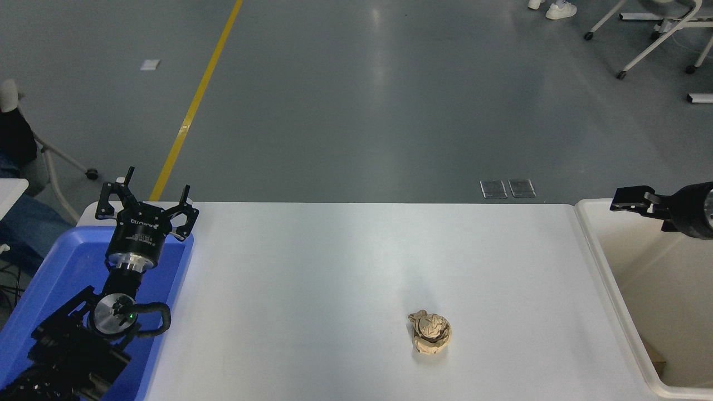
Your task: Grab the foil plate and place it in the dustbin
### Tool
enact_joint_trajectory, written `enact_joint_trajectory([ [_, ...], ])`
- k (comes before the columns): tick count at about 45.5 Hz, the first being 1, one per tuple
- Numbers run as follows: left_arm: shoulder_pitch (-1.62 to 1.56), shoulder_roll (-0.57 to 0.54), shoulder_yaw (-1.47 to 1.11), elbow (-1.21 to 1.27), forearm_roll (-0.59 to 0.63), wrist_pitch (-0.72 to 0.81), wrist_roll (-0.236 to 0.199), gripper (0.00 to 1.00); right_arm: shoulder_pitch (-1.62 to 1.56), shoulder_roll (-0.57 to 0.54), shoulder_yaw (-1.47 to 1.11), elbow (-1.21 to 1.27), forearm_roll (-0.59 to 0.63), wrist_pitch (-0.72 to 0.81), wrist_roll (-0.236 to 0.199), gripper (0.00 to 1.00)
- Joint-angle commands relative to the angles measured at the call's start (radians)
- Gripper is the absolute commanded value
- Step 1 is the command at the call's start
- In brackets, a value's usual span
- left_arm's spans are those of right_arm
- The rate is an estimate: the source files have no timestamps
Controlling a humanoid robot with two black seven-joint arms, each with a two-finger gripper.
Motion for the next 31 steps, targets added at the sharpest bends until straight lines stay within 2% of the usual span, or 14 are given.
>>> enact_joint_trajectory([
  [1,0.002,0.001,-0.001,0.000,-0.001,0.004,-0.003,1.00,0.302,0.294,-0.097,0.148,0.238,0.210,-0.001,1.00],
  [7,0.002,0.001,-0.001,0.000,-0.001,0.004,-0.003,1.00,0.338,0.418,-0.066,0.140,0.373,0.274,-0.005,1.00],
  [13,0.002,-0.001,-0.001,0.000,-0.001,0.004,-0.003,1.00,0.338,0.498,-0.067,0.130,0.435,0.280,-0.010,1.00],
  [31,0.002,-0.001,-0.001,0.000,-0.001,0.006,-0.003,1.00,0.336,0.500,-0.095,0.110,0.436,0.286,-0.001,1.00],
])
